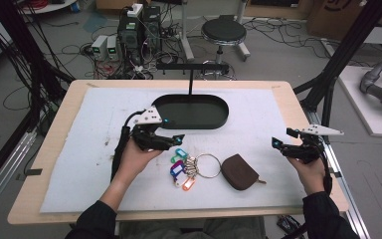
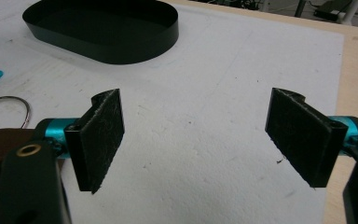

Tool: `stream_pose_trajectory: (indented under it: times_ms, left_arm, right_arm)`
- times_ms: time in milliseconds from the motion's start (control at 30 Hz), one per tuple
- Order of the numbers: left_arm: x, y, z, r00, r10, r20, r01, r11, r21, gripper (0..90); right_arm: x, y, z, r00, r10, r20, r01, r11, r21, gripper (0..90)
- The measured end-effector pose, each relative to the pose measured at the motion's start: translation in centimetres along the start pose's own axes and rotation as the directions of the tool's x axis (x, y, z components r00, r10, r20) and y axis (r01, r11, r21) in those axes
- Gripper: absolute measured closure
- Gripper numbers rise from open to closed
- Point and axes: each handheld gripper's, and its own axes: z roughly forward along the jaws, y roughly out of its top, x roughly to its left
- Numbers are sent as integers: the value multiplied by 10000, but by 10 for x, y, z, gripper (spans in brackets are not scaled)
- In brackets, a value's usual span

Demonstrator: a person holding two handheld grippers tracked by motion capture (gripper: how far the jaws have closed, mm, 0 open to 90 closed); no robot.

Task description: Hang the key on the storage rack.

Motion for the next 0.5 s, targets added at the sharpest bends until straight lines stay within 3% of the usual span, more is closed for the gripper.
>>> stream_pose_trajectory:
  times_ms: [33,67,133,300,500]
  left_arm:
    - [-1,0,10,9997,-37,250,35,10000,92,386]
    - [-1,0,10,9997,-37,250,35,10000,92,386]
    - [-3,1,25,9979,-91,644,55,9984,564,394]
    - [-9,3,47,9967,110,807,-199,9937,1105,452]
    - [-15,3,67,9953,43,970,-186,9889,1477,472]
  right_arm:
    - [0,0,0,10000,-5,-5,5,10000,-2,198]
    - [0,0,0,10000,-17,-4,17,10000,-11,198]
    - [0,0,0,10000,-22,23,22,10000,30,198]
    - [-1,0,1,10000,-43,12,43,10000,24,199]
    - [-1,0,1,10000,-64,38,64,9999,96,199]
